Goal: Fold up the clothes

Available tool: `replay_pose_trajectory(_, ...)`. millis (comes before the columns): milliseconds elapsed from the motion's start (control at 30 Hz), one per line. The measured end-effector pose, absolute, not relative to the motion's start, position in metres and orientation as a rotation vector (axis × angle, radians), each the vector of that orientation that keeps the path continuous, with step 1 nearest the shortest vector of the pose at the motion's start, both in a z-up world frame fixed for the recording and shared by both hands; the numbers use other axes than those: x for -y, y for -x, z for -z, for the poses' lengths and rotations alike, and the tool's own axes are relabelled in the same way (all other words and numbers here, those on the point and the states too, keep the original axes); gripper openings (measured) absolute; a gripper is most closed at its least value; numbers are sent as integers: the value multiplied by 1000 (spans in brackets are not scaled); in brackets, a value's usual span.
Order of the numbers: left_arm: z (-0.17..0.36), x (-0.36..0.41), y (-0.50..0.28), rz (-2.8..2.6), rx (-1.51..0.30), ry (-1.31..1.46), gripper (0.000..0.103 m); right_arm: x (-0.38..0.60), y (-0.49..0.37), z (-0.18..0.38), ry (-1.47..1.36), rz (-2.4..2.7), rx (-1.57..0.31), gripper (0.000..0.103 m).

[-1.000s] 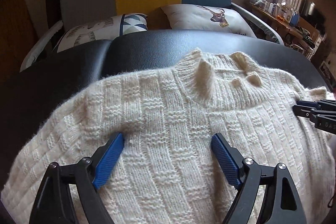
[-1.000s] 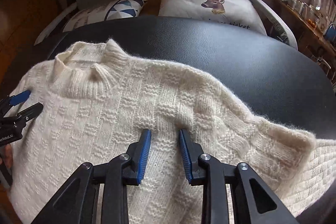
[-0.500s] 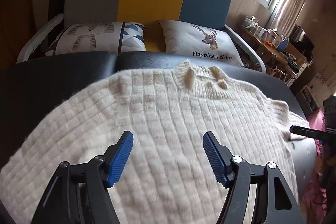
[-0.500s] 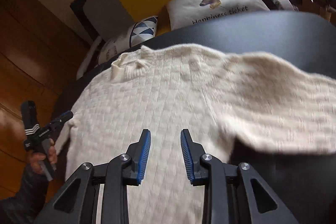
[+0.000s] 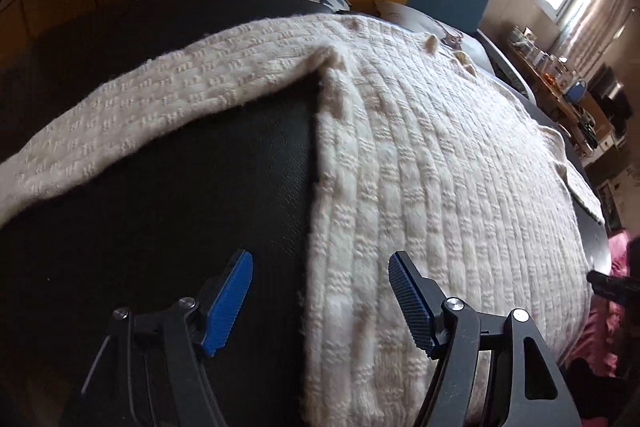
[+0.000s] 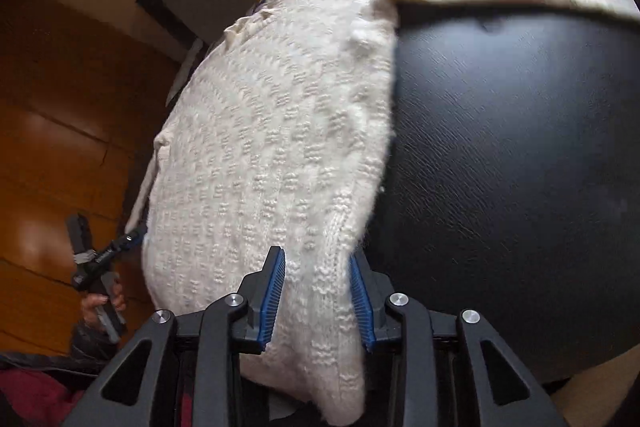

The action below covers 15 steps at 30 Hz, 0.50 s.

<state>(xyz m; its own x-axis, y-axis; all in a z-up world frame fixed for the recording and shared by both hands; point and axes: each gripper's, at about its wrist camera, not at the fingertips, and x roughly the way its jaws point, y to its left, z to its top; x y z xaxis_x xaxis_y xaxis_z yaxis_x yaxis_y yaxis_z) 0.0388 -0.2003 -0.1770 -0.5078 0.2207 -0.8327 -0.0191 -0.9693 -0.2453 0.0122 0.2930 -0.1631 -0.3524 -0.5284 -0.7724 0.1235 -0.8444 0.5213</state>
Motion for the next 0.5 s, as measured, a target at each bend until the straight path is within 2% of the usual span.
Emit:
replay_pose_trajectory(33, 178, 191, -42, -2584, 265, 1465, 63, -282, -10, 160, -1473, 2274, 442, 29)
replay_pose_trajectory(67, 178, 181, -44, -2574, 211, 1452, 23, -271, -9, 158, -1477, 2319, 336, 23)
replay_pose_trajectory(100, 177, 174, -45, -2574, 201, 1442, 4, -259, -8, 156, -1483, 2373, 182, 21)
replay_pose_trajectory(167, 171, 167, -45, -2568, 250, 1405, 6, -243, -9, 152, -1499, 2459, -123, 20)
replay_pose_trajectory(233, 165, 168, -44, -2565, 301, 1391, 6, -244, -8, 153, -1521, 2501, -277, 20)
replay_pose_trajectory(333, 177, 168, -43, -2627, 208, 1493, 8, -263, -5, 157, -1543, 2580, -266, 29)
replay_pose_trajectory(367, 181, 170, -43, -2650, 184, 1517, 16, -269, -3, 157, -1553, 2602, -233, 32)
replay_pose_trajectory(400, 180, 171, -45, -2665, 175, 1513, 19, -274, -1, 158, -1563, 2604, -182, 32)
replay_pose_trajectory(467, 176, 170, -50, -2687, 171, 1508, 43, -280, 1, 157, -1579, 2602, -104, 32)
replay_pose_trajectory(500, 172, 169, -52, -2701, 168, 1493, 46, -282, 3, 155, -1579, 2606, -71, 32)
